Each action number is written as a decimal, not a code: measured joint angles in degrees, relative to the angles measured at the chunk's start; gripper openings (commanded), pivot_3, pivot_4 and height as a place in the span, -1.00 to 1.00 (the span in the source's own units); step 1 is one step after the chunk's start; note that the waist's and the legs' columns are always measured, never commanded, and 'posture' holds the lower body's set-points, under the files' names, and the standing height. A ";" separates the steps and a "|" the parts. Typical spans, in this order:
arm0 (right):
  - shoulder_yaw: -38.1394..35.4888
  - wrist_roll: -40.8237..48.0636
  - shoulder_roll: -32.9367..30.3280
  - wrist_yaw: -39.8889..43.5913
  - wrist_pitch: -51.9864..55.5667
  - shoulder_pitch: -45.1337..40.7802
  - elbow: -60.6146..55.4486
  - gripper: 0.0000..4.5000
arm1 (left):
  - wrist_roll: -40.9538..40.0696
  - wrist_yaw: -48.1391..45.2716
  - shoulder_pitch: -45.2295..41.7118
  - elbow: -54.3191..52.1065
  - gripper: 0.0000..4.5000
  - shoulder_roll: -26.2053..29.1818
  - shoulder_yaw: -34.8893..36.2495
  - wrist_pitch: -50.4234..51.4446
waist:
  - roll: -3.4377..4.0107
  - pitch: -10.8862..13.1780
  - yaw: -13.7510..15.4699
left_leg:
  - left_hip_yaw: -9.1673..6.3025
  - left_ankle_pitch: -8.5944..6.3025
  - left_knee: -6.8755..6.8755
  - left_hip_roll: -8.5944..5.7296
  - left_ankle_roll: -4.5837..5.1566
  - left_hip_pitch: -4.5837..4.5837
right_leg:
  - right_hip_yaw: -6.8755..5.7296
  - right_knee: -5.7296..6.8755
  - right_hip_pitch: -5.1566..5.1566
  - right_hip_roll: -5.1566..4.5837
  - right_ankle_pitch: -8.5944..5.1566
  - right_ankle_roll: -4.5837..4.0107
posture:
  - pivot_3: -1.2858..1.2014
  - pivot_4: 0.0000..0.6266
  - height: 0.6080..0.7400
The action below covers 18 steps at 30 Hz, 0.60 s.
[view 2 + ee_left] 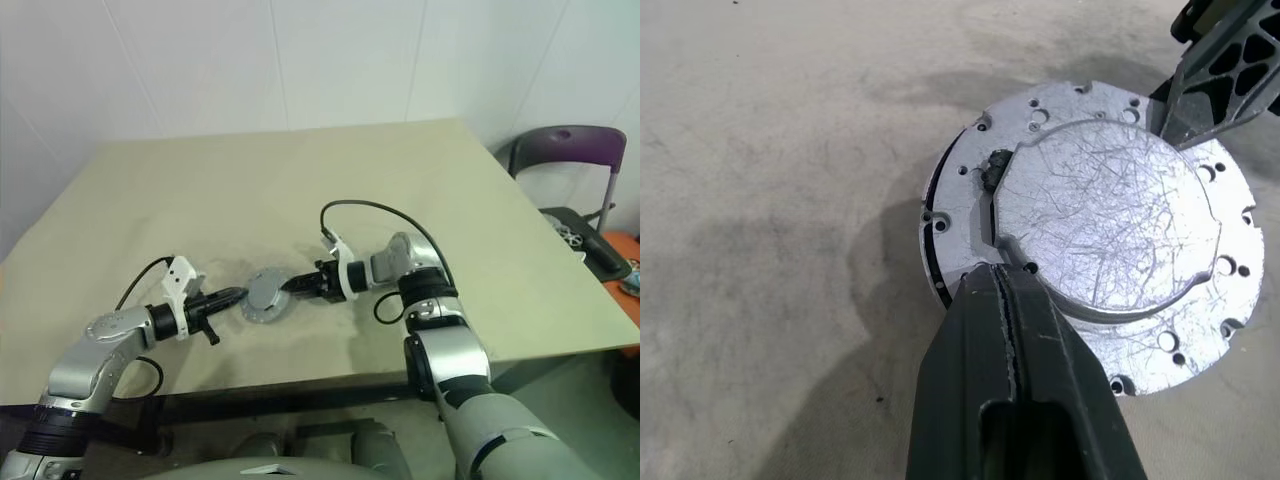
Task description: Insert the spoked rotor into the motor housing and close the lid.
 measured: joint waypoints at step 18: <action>-2.78 2.28 0.53 -2.70 0.40 -0.27 -0.18 -0.40 | -25.62 14.16 6.29 -0.48 -1.00 -8.65 25.84 17.55 | -0.05 0.03 -1.21 | -0.13 0.00 -0.04 0.01 0.00 -0.31 | 0.01 -0.04 -0.26 -0.11 0.02 0.06 | 0.03 -1.00 1.00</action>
